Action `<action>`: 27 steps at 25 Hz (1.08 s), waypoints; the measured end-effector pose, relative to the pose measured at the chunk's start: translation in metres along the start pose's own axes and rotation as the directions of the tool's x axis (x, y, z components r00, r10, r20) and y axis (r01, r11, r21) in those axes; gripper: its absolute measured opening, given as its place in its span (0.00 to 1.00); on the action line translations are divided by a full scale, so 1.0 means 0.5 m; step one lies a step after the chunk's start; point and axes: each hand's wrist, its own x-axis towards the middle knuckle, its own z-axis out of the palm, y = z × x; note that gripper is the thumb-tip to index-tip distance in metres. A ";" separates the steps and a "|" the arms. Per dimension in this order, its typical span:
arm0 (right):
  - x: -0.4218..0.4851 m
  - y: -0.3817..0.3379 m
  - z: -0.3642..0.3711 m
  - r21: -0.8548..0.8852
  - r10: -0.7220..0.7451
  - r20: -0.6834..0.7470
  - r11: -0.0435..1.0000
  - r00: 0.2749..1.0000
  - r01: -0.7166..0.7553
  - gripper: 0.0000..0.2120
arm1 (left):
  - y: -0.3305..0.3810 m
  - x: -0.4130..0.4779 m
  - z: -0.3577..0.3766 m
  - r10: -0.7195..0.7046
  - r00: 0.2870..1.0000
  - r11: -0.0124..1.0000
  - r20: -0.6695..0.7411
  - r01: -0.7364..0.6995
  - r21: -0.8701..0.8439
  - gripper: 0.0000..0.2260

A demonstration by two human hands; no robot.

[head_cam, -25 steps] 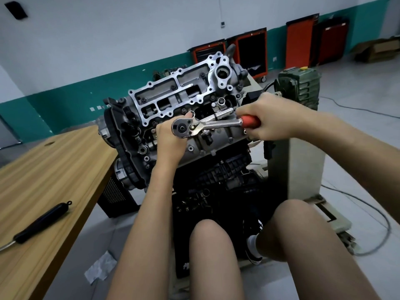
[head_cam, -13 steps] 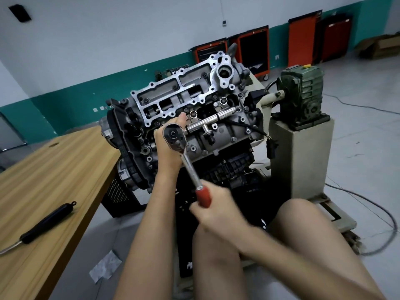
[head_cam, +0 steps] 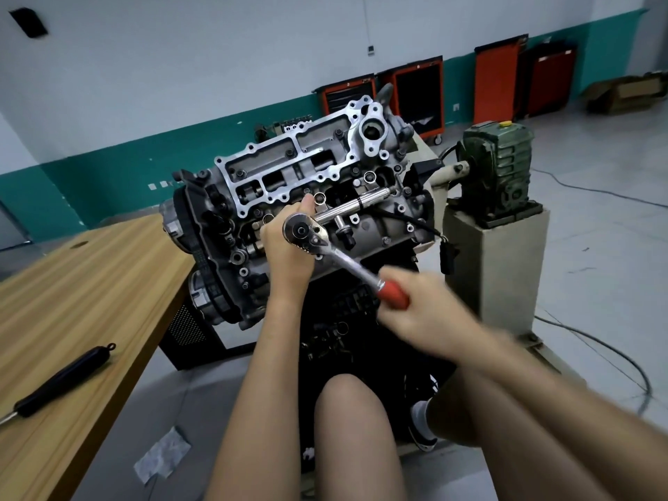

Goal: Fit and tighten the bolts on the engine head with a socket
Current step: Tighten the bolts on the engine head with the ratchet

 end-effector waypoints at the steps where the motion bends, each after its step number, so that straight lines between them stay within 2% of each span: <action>1: -0.026 -0.018 0.058 0.174 0.056 -0.049 0.984 0.997 -0.047 0.19 | 0.002 0.000 0.001 0.020 1.000 1.000 -0.001 -0.020 0.020 0.25; 3: -0.047 -0.068 0.163 0.468 0.186 -0.040 0.872 0.982 -0.146 0.16 | 0.004 0.001 -0.004 0.035 0.999 0.999 0.018 -0.036 0.032 0.25; 4: -0.051 -0.086 0.192 0.546 0.215 -0.009 0.819 0.977 -0.175 0.14 | 0.004 0.003 -0.009 0.034 0.999 0.999 0.034 -0.035 0.022 0.25; 5: -0.051 -0.091 0.191 0.553 0.219 0.010 0.812 0.976 -0.188 0.13 | 0.003 0.004 -0.013 0.037 0.998 0.999 0.053 -0.039 0.023 0.25; 8: -0.024 -0.026 0.070 0.270 0.065 0.061 0.959 0.996 -0.079 0.17 | 0.002 0.009 -0.017 0.069 0.994 0.994 0.087 -0.076 0.076 0.25; 10: 0.028 0.013 -0.050 -0.067 -0.050 0.164 0.996 0.985 0.062 0.16 | 0.005 0.016 -0.014 0.092 0.988 0.989 0.126 -0.106 0.107 0.24; 13: 0.119 0.016 -0.157 -0.457 -0.171 0.190 0.856 0.967 0.241 0.14 | 0.000 0.026 -0.017 0.136 0.975 0.978 0.177 -0.160 0.132 0.24; 15: 0.121 0.012 -0.150 -0.507 -0.201 0.150 0.825 0.968 0.250 0.15 | -0.004 0.018 -0.018 0.104 0.989 0.991 0.105 -0.112 0.069 0.24; 17: 0.063 0.011 -0.087 -0.363 -0.115 0.059 0.923 0.992 0.128 0.17 | -0.007 0.006 -0.010 0.045 0.999 0.999 0.020 -0.045 0.008 0.23; 19: -0.011 -0.010 0.023 -0.013 0.014 -0.067 1.000 0.998 -0.015 0.18 | -0.013 -0.001 -0.001 0.047 0.998 0.999 -0.034 -0.047 0.010 0.22; 21: -0.046 -0.057 0.139 0.347 0.182 -0.118 0.929 0.976 -0.131 0.14 | -0.015 0.002 0.000 0.057 0.998 0.998 -0.021 -0.058 -0.008 0.22; 22: -0.051 -0.084 0.187 0.463 0.253 -0.094 0.867 0.963 -0.183 0.11 | -0.011 0.003 -0.005 0.055 0.998 0.998 0.003 -0.055 -0.023 0.22; 24: -0.055 -0.105 0.214 0.532 0.274 -0.034 0.819 0.961 -0.215 0.08 | -0.007 0.006 -0.018 0.059 0.997 0.998 0.050 -0.059 -0.005 0.23; 25: -0.053 -0.091 0.187 0.486 0.231 -0.021 0.852 0.973 -0.192 0.09 | -0.007 0.008 -0.021 0.071 0.996 0.997 0.062 -0.073 0.032 0.24; 27: -0.028 -0.035 0.074 0.270 0.065 0.035 0.960 0.997 -0.072 0.15 | -0.008 0.012 -0.022 0.073 0.995 0.992 0.062 -0.079 0.098 0.25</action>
